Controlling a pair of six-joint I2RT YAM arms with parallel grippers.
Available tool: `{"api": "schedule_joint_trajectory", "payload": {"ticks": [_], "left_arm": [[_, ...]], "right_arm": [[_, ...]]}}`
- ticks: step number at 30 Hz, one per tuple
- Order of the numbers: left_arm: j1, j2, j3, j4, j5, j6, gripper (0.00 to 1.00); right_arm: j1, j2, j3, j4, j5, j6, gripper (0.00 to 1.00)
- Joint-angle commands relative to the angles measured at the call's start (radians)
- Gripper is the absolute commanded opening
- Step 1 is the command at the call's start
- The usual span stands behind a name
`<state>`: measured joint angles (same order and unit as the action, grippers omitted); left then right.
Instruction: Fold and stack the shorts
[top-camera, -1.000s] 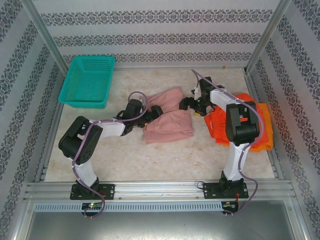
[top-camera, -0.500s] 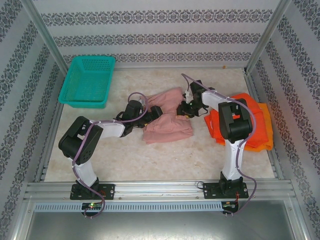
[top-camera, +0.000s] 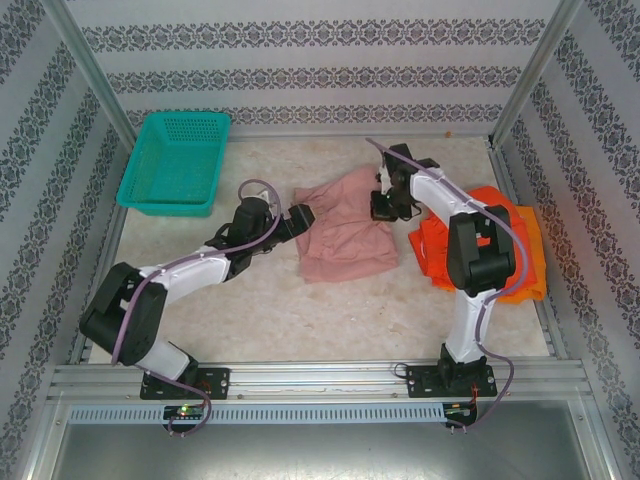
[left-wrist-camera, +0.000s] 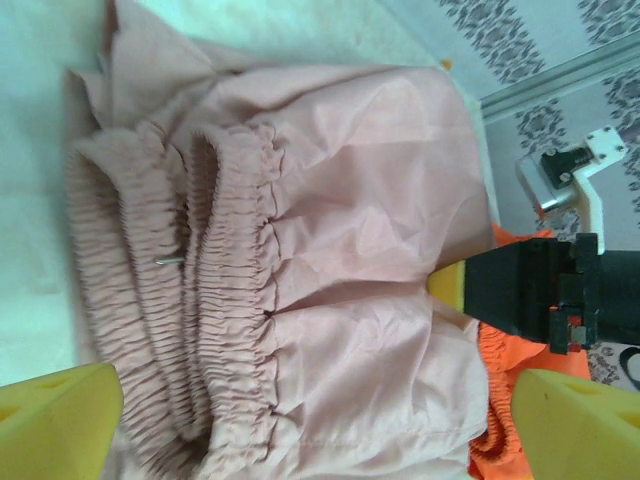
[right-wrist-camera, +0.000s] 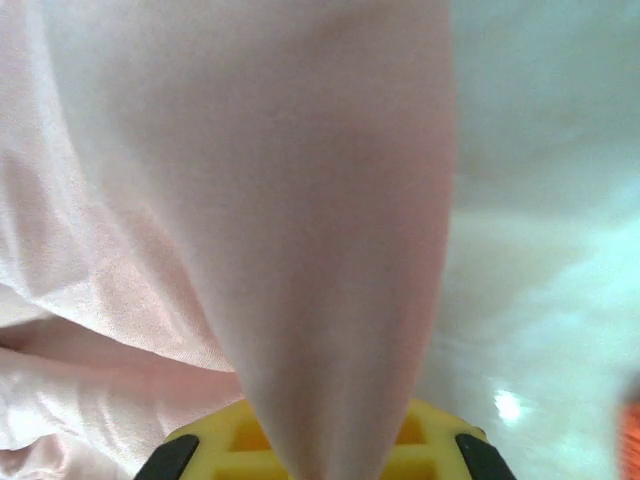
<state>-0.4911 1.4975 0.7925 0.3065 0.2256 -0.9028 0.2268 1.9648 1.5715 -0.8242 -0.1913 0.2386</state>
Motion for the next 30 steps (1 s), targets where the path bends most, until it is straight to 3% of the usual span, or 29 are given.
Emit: {"api": "schedule_joint_trajectory", "payload": {"ticks": [1, 6, 15, 30], "left_arm": [[-0.006, -0.040, -0.033, -0.054, -0.052, 0.050, 1.00], [-0.005, -0.061, -0.050, -0.049, -0.056, 0.046, 1.00], [-0.005, -0.059, -0.059, -0.034, -0.045, 0.040, 1.00], [-0.006, -0.057, -0.075, -0.020, -0.046, 0.027, 1.00]], "right_arm": [[0.003, -0.058, 0.102, -0.182, 0.174, -0.056, 0.00], [-0.004, -0.116, 0.171, -0.279, 0.293, -0.096, 0.00], [-0.046, -0.159, 0.281, -0.442, 0.376, -0.169, 0.00], [-0.143, -0.201, 0.483, -0.592, 0.395, -0.235, 0.00]]}}
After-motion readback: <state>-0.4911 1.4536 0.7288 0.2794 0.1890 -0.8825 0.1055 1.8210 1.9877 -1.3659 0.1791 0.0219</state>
